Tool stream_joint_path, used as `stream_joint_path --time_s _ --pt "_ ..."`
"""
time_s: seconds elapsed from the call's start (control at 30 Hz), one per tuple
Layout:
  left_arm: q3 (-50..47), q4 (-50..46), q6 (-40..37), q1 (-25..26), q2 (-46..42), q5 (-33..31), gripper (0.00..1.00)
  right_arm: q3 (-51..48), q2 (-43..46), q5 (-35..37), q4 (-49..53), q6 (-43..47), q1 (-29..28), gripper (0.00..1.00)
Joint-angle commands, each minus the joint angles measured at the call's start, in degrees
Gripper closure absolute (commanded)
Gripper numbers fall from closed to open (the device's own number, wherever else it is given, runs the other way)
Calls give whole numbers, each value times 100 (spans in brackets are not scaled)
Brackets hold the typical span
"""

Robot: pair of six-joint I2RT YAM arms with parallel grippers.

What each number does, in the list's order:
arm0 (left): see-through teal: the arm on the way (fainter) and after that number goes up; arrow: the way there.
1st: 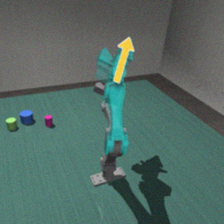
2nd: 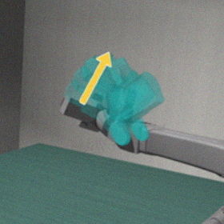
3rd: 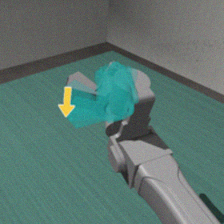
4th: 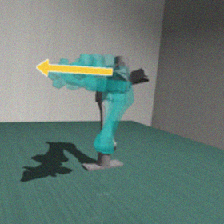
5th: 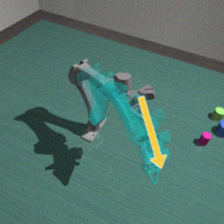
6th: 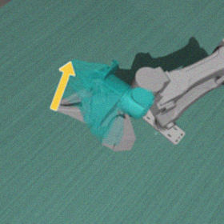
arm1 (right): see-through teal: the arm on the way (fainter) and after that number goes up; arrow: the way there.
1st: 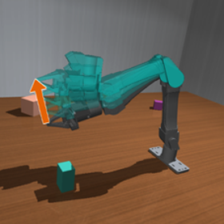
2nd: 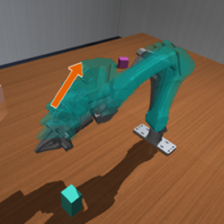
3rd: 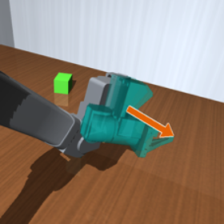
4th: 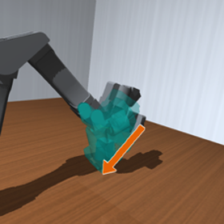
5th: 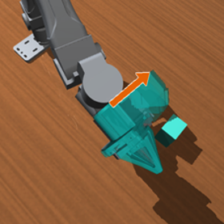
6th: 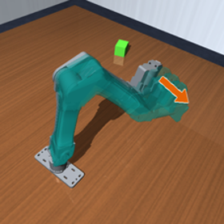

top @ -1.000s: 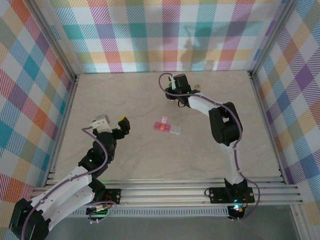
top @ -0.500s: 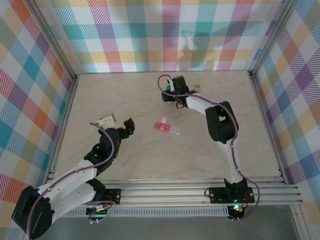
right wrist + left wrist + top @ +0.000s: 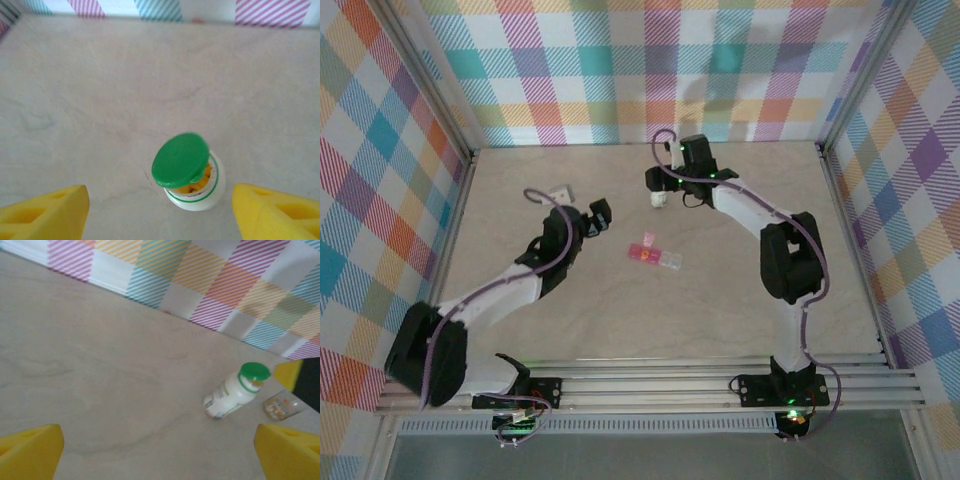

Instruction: Sort the pills into containers

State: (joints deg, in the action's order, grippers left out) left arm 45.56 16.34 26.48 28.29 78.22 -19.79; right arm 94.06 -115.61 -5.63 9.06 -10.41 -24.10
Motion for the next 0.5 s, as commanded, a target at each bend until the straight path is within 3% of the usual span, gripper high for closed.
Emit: stream_joint_path --time_s 0.0,0.3,0.47 --pt "756 -69 329 -143 739 842 5 -89 155 -465 -6 -343 248 23" --pt "2785 383 593 -193 2913 1655 15 555 -606 -823 -619 -521 450 28" --pt "3560 592 720 -193 3820 2131 24 601 -908 -1042 -1022 -561 450 37"
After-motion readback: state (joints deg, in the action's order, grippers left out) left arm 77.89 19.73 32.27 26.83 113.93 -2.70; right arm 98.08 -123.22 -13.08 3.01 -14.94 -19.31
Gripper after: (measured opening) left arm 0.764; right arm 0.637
